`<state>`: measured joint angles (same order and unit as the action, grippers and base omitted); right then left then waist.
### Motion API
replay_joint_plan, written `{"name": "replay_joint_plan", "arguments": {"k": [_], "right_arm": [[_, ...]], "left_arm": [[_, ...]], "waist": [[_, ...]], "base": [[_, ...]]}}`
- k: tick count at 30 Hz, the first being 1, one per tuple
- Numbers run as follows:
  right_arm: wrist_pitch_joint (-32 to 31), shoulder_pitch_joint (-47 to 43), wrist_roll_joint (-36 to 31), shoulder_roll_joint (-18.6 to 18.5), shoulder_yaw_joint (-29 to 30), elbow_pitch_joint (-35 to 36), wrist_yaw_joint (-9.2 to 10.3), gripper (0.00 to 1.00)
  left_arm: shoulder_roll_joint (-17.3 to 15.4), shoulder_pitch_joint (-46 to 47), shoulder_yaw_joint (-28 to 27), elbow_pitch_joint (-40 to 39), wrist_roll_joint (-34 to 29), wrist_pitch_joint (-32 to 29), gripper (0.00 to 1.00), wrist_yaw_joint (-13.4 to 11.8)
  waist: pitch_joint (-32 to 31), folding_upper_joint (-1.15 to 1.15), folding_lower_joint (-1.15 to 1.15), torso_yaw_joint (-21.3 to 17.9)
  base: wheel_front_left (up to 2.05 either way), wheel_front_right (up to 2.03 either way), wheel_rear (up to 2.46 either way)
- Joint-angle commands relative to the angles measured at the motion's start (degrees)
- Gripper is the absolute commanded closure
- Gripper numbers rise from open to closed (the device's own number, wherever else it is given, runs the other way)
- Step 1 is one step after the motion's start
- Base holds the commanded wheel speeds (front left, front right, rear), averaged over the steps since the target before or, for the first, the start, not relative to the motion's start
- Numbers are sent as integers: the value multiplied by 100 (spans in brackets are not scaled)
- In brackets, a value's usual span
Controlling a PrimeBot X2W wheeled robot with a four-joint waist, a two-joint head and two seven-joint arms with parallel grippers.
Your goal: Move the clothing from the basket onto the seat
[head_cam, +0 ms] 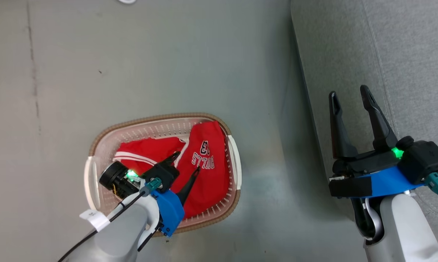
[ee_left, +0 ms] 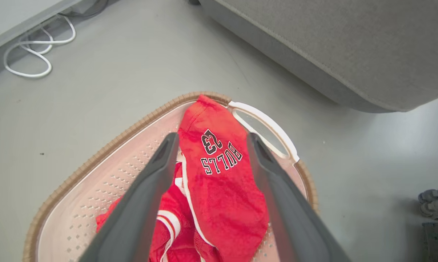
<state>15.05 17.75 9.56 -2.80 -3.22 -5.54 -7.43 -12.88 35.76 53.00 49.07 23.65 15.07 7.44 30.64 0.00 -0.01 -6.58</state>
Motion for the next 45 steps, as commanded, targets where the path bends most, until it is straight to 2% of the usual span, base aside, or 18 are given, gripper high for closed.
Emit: {"name": "replay_joint_plan", "arguments": {"k": [1,11,19,28,33,41,42,43,44,45], "right_arm": [[20,98,-47,-17,8,43,-11,0],[19,348,-166,-16,68,259,-11,0],[20,534,-271,-16,100,487,-11,0],[20,632,-338,-16,129,696,-11,0],[20,638,-357,-17,112,789,-11,0],[20,634,-364,-16,124,846,-11,0],[20,640,-356,-16,134,852,-11,0],[20,647,-345,-16,145,852,-11,0],[20,655,-335,-16,153,849,-11,0],[20,662,-327,-16,156,838,-11,0]], "left_arm": [[-17,245,199,147,179,16,0,2],[-159,782,1528,848,1485,-364,0,2],[-274,1116,1948,868,2242,-930,0,2],[-266,1422,2043,900,2225,-1270,0,2],[-179,1465,2046,663,2351,-1447,0,2],[-96,1531,2047,497,2091,-1580,0,3],[-92,1515,2047,495,2014,-1625,13,3],[-97,1508,2047,486,1941,-1643,86,3],[-89,1491,2046,474,1898,-1649,100,3],[-78,1466,2047,455,1858,-1670,100,3]], "waist": [[283,0,1,-77],[1030,0,1,-152],[1560,0,1,-96],[2006,0,1,-47],[2186,0,1,-69],[2285,0,1,-116],[2290,0,1,-118],[2295,0,1,-117],[2294,0,1,-112],[2288,0,1,-109]], "base": [[0,0,0],[0,0,0],[0,0,0],[0,0,0],[0,0,0],[0,0,0],[0,0,0],[0,0,0],[0,0,0],[0,0,0]]}}
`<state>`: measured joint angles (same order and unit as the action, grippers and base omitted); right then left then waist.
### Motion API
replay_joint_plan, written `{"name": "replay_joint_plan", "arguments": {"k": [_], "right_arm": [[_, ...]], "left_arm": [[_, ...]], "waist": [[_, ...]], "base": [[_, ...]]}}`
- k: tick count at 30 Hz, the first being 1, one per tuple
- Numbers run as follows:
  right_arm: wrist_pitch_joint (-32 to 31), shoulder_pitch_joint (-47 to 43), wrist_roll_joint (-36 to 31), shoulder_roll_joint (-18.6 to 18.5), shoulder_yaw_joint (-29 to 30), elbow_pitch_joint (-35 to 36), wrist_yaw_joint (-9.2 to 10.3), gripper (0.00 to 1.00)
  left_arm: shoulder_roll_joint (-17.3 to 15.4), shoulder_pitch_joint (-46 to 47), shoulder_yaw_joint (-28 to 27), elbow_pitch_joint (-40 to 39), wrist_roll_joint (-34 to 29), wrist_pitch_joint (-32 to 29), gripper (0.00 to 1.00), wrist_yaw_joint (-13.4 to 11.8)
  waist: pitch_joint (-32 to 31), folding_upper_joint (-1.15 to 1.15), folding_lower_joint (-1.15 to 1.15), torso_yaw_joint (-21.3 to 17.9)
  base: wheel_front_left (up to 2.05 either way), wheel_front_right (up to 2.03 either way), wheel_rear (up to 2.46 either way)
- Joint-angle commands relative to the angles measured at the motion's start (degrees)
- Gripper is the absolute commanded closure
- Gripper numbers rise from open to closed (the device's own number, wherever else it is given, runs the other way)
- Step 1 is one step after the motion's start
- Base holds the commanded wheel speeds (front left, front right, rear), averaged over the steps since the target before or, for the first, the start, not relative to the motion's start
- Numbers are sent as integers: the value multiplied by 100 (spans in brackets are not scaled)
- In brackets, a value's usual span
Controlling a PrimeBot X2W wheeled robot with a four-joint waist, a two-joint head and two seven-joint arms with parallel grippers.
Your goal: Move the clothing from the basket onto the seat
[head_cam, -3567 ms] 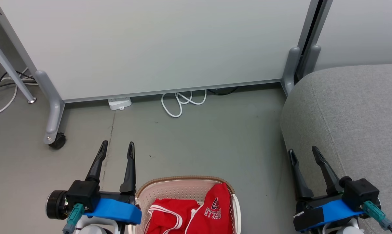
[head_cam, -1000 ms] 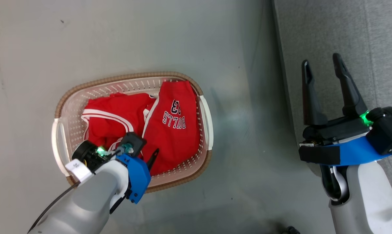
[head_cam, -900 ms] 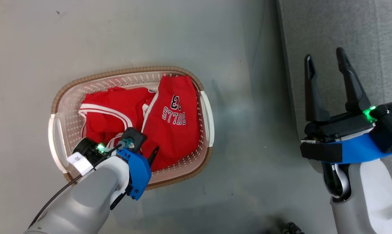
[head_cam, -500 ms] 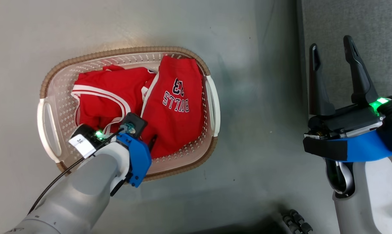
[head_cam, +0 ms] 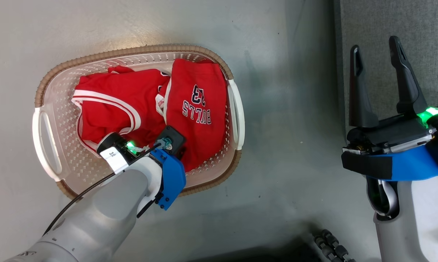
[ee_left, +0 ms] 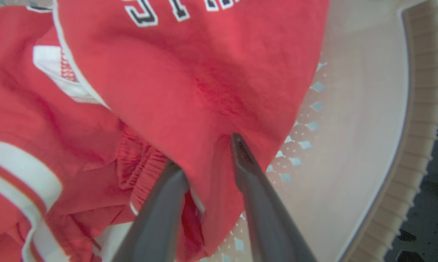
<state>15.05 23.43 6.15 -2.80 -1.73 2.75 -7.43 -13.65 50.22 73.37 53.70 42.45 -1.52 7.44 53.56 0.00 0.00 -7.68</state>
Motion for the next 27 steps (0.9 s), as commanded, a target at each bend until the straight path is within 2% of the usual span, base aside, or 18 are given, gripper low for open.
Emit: {"name": "replay_joint_plan", "arguments": {"k": [1,7,12,18,27], "right_arm": [[20,98,25,-16,5,-2,-11,0],[20,123,61,-16,-15,-35,-10,0],[19,86,36,-17,22,-139,-8,0],[20,10,57,-17,-55,-311,-7,0],[19,-278,57,-17,-104,-570,-7,0]], "left_arm": [[1,-3,9,-26,-47,-20,100,3],[10,-41,9,-109,-139,201,100,3],[143,-141,10,-300,11,693,100,3],[257,-361,10,-456,212,1205,100,3],[169,-523,8,-743,634,1643,100,3]], "waist": [[-14,0,0,4],[-172,0,0,63],[-487,0,0,213],[-1080,0,0,350],[-2044,0,0,509]], "base": [[0,0,0],[0,0,0],[0,0,0],[0,0,0],[0,0,0]]}}
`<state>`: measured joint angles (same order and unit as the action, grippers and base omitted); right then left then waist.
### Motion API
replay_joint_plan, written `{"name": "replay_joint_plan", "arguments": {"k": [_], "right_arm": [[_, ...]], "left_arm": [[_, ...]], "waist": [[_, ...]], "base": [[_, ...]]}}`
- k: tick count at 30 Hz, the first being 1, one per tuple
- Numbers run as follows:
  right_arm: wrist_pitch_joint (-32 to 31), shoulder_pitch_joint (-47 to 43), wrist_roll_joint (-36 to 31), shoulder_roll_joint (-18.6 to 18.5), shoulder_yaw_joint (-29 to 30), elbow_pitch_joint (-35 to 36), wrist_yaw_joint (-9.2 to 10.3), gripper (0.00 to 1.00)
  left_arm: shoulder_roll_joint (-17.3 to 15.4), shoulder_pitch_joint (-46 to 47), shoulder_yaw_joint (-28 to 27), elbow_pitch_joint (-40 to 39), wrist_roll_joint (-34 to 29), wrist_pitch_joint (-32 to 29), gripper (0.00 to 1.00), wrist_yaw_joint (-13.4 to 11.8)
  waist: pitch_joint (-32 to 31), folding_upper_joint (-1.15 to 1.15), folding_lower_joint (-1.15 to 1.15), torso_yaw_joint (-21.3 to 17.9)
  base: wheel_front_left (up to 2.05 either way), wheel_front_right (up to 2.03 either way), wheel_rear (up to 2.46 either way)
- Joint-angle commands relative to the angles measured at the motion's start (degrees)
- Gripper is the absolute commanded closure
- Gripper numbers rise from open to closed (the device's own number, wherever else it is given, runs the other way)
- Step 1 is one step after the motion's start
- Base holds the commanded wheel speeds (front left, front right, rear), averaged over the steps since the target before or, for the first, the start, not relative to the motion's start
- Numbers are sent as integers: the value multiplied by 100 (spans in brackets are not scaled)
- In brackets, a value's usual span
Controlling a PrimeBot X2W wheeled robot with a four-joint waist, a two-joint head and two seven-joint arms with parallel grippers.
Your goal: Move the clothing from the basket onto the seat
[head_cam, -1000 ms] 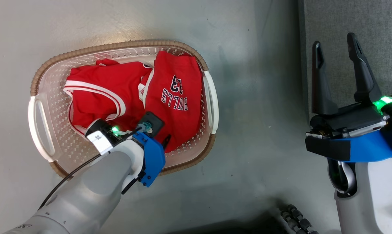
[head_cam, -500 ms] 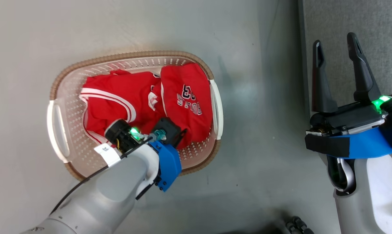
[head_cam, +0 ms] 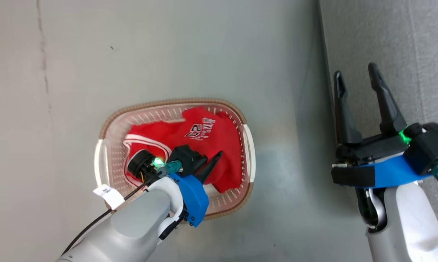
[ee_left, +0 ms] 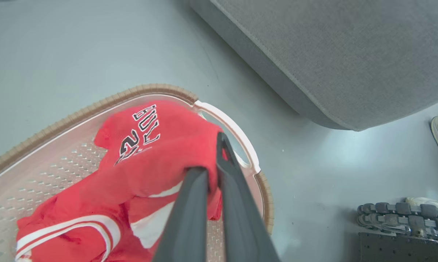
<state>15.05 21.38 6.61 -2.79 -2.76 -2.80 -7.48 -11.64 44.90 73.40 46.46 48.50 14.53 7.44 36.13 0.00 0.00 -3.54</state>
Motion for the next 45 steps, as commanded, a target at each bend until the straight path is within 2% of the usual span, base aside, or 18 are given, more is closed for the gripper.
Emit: {"name": "replay_joint_plan", "arguments": {"k": [1,6,18,23,28,45], "right_arm": [[20,-113,10,-18,5,-43,-3,0],[19,-353,39,-18,-8,-144,-3,0],[20,-889,125,-18,-57,-342,-3,0],[20,-1106,156,-18,-59,-403,-3,0],[20,-1296,198,-18,-33,-435,-3,0],[19,-1635,295,-18,-55,-501,-3,0]], "left_arm": [[-37,16,7,-46,78,51,100,3],[-129,-21,-476,-473,182,71,100,3],[-343,-340,-1487,-1369,-578,74,100,3],[-390,-370,-1743,-1690,-808,74,100,3],[-426,-324,-1796,-1889,-945,75,100,3],[-457,80,-1556,-2255,-853,74,100,3]], "waist": [[-420,0,0,121],[-912,0,0,213],[-2040,0,0,327],[-2413,0,0,358],[-2681,0,0,427],[-3208,0,0,636]], "base": [[0,0,0],[0,0,0],[0,0,0],[0,0,0],[0,0,0],[0,0,0]]}}
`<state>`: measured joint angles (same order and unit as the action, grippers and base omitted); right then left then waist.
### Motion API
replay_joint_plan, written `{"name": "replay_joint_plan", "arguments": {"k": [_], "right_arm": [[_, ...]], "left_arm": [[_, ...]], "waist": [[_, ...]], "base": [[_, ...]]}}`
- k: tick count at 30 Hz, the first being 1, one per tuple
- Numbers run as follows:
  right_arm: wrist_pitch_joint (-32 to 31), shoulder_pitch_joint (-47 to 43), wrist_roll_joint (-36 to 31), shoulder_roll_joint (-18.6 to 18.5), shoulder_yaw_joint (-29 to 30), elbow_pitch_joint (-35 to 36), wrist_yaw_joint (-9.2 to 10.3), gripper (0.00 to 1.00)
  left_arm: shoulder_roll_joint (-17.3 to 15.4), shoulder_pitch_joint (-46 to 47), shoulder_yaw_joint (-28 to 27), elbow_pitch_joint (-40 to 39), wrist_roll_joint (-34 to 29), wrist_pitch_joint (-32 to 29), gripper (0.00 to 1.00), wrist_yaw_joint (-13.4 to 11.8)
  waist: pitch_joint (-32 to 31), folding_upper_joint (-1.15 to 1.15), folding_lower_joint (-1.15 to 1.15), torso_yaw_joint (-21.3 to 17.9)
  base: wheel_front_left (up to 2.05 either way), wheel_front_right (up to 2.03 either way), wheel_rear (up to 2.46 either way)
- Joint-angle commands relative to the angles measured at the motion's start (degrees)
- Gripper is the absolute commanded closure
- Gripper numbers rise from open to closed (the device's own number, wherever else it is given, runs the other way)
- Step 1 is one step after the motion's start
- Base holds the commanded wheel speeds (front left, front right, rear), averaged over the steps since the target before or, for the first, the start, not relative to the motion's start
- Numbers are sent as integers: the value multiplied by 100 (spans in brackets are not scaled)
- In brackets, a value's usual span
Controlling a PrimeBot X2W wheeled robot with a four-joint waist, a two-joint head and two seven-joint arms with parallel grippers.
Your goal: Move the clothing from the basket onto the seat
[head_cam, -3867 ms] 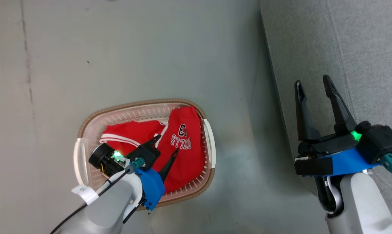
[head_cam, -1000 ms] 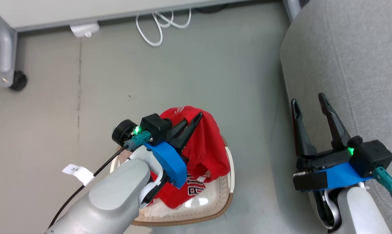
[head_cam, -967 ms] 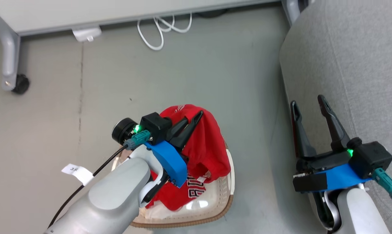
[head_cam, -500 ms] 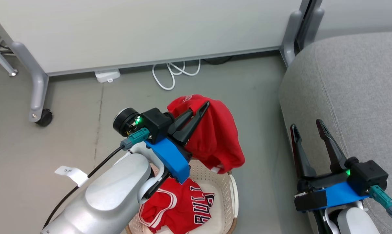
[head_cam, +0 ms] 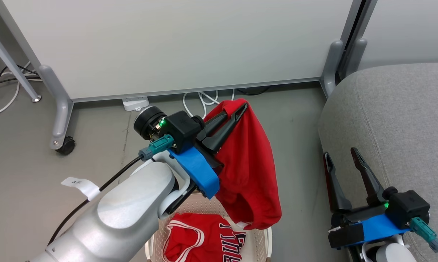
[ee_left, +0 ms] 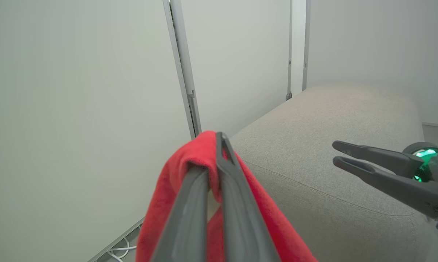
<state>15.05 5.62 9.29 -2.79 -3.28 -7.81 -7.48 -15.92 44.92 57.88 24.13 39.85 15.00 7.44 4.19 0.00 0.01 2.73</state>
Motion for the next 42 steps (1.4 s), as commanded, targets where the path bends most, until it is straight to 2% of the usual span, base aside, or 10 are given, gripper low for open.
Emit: {"name": "replay_joint_plan", "arguments": {"k": [1,11,16,21,28,39,40,41,42], "right_arm": [[20,-80,31,-18,-6,1,-3,0],[20,42,-53,-18,-146,105,-3,0],[20,462,-313,-36,-579,106,-3,0],[19,1070,-419,-209,-1137,-78,-3,0],[18,1679,-480,-407,-1669,-628,-3,0],[18,2278,-395,-443,-2132,-1846,-3,0],[18,2324,-351,-430,-2181,-1942,-3,52],[19,2385,-309,-420,-2230,-2013,-3,92],[18,2426,-258,-411,-2272,-2076,-3,100]], "left_arm": [[-38,87,10,-33,19,28,100,3],[-56,106,-25,-135,-29,28,100,3],[-36,134,-52,-152,-74,28,100,3],[12,170,-52,-180,-121,27,100,3],[122,261,52,-223,-149,28,100,3],[221,386,231,-368,-222,28,100,3],[221,393,238,-376,-223,28,100,3],[220,397,241,-384,-223,28,100,3],[216,399,242,-387,-224,27,100,3]], "waist": [[-24,0,-1,13],[-41,0,-1,35],[8,0,-1,45],[47,0,-1,95],[82,0,-1,268],[186,0,-1,421],[197,0,-1,426],[209,0,-1,429],[219,0,-1,430]], "base": [[0,0,0],[0,0,0],[0,0,0],[0,0,0],[0,0,0],[0,0,0],[0,0,0],[0,0,0],[0,0,0]]}}
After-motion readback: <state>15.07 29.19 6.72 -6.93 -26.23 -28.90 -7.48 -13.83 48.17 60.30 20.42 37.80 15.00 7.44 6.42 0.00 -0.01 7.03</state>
